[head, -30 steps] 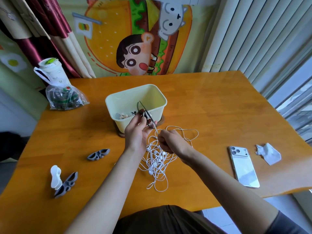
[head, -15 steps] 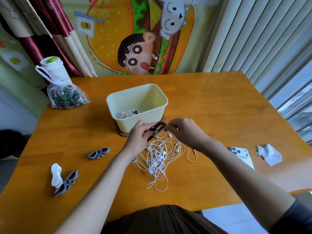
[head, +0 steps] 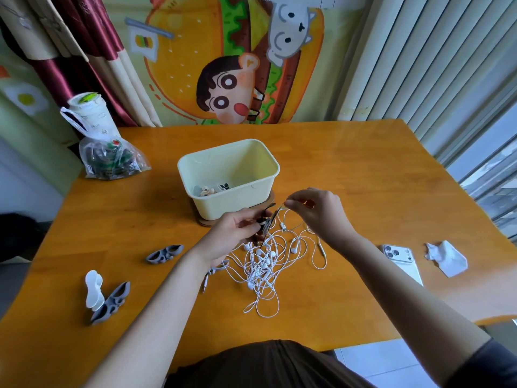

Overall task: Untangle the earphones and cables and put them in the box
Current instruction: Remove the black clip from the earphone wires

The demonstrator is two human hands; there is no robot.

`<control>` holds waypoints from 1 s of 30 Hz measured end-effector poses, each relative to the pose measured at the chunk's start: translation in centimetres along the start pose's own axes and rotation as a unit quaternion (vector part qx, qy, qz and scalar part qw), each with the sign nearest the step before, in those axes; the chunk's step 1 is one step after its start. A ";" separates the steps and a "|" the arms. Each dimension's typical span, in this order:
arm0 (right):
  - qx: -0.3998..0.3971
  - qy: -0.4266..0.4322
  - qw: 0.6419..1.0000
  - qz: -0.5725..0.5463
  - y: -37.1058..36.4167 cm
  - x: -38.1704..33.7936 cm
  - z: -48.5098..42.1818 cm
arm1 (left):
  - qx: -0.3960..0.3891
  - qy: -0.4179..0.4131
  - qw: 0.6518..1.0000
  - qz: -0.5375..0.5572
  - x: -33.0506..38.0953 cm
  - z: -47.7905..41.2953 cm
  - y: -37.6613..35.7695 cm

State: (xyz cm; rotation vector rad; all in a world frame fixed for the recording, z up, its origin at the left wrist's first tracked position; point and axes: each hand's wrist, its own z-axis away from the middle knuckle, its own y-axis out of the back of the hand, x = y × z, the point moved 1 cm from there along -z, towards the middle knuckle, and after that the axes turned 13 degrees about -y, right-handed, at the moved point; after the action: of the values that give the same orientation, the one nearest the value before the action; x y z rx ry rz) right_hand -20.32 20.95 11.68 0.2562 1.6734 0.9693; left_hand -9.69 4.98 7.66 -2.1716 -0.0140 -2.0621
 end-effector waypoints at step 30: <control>-0.129 -0.113 0.983 -0.062 -4.5 -1.0 2.4 | 0.277 -0.052 0.925 0.254 0.4 -2.4 -2.1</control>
State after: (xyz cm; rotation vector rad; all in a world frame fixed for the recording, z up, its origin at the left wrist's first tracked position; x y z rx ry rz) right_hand -16.47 18.58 9.18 0.0843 1.3260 1.0107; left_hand -12.29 6.72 8.42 -1.7021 -0.0365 -1.4333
